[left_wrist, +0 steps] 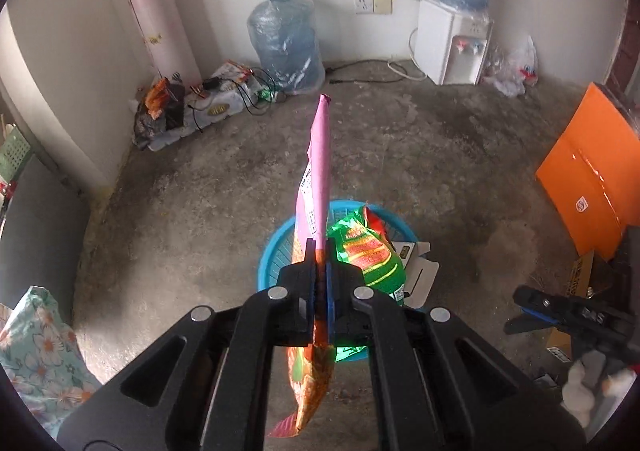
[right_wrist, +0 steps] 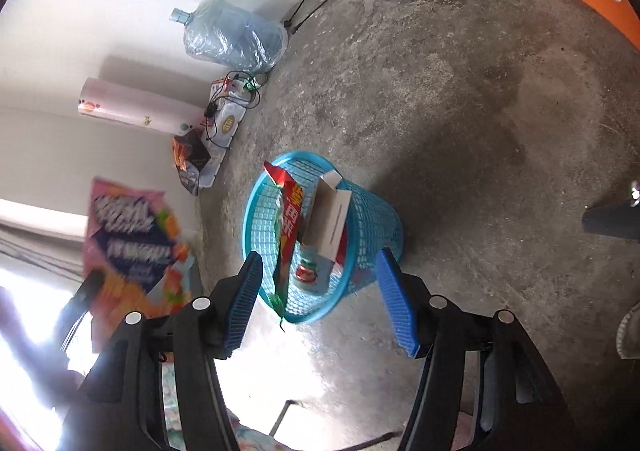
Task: Collect trash
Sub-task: 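Release the green bag with the right gripper while the left gripper drops the pink bag into the wastebasket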
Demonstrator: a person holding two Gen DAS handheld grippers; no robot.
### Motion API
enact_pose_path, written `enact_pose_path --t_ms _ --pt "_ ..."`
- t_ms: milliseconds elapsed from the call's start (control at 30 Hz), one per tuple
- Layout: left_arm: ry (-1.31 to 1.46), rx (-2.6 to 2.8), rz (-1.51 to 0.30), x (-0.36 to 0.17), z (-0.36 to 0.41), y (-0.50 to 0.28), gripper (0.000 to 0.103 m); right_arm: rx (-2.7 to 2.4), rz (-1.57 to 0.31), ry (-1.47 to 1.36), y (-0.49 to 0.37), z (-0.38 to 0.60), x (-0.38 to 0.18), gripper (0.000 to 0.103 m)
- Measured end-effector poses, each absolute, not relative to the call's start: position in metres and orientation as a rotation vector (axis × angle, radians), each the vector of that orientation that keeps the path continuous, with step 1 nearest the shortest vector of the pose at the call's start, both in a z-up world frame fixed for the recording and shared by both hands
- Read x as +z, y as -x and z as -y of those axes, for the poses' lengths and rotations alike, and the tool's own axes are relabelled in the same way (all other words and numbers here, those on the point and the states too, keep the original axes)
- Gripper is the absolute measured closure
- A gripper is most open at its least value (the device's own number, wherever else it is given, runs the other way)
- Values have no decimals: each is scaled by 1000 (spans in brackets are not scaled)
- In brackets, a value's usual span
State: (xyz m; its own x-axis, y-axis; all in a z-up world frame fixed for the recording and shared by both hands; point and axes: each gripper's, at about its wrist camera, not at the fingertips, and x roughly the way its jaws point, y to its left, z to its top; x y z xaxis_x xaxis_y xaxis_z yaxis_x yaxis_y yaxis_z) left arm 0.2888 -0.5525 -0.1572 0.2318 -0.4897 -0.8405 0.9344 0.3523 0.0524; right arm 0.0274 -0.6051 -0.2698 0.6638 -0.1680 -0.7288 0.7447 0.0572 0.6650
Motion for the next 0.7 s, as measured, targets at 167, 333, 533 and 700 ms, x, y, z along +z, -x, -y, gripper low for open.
enact_pose_path --t_ms 167,333,533,700 --pt "-519 -1127 -1224 -218 563 -296 75 -670 -633 -1321 -22 586 -269 45" --pt "-189 -1177 -1308 -174 513 -317 58 -643 -664 -1274 -23 576 -265 45" --pt "-83 -1244 -1096 -72 430 -300 51 -603 -658 -1178 -29 558 -231 45" --pt "-61 -1127 -859 0 333 -264 20 -521 -621 -940 -39 522 -166 45"
